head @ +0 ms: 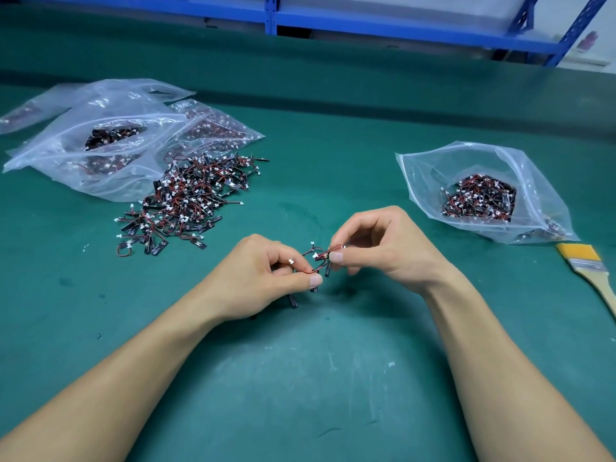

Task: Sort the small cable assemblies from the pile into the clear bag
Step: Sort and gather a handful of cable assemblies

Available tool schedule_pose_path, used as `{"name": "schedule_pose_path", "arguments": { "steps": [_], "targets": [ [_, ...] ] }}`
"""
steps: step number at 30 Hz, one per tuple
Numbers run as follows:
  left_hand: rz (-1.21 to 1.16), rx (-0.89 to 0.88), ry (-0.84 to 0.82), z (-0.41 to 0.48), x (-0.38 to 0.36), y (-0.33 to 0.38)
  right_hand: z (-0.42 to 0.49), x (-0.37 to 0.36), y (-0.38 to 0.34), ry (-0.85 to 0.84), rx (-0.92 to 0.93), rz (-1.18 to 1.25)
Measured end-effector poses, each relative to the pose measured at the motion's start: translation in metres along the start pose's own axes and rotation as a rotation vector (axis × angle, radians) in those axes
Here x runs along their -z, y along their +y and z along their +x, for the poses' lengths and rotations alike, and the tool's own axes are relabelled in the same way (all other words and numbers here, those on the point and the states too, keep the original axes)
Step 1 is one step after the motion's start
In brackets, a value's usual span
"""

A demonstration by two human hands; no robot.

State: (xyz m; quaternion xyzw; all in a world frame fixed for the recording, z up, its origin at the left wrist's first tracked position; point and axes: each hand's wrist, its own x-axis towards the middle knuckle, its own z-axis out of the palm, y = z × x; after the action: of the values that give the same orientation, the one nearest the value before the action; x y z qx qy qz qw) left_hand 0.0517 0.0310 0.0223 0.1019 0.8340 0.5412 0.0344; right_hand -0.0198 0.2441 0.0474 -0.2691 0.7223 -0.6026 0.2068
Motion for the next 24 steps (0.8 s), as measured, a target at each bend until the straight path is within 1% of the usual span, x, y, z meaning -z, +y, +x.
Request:
{"name": "schedule_pose_path", "arguments": {
  "steps": [4, 10, 14, 17, 21, 24],
  "targets": [
    [0.067, -0.033, -0.048, 0.000, 0.001, 0.001, -0.001, 0.005, 0.000, -0.033, 0.001, -0.087],
    [0.100, -0.027, -0.099, -0.001, -0.002, -0.002, -0.001, 0.009, 0.001, -0.028, -0.026, -0.010],
    [0.099, -0.037, -0.072, 0.000, 0.000, -0.001, 0.000, 0.008, 0.001, 0.046, 0.001, 0.008],
    [0.083, -0.044, -0.049, 0.000, 0.001, 0.002, 0.000, 0.008, 0.001, 0.094, 0.023, -0.024],
    [0.059, -0.050, -0.026, -0.001, 0.000, 0.003, 0.000, 0.004, 0.002, 0.133, 0.105, -0.033],
    [0.029, -0.060, 0.017, -0.001, -0.001, 0.002, 0.000, -0.003, 0.005, 0.166, 0.161, -0.127]
  ]
}}
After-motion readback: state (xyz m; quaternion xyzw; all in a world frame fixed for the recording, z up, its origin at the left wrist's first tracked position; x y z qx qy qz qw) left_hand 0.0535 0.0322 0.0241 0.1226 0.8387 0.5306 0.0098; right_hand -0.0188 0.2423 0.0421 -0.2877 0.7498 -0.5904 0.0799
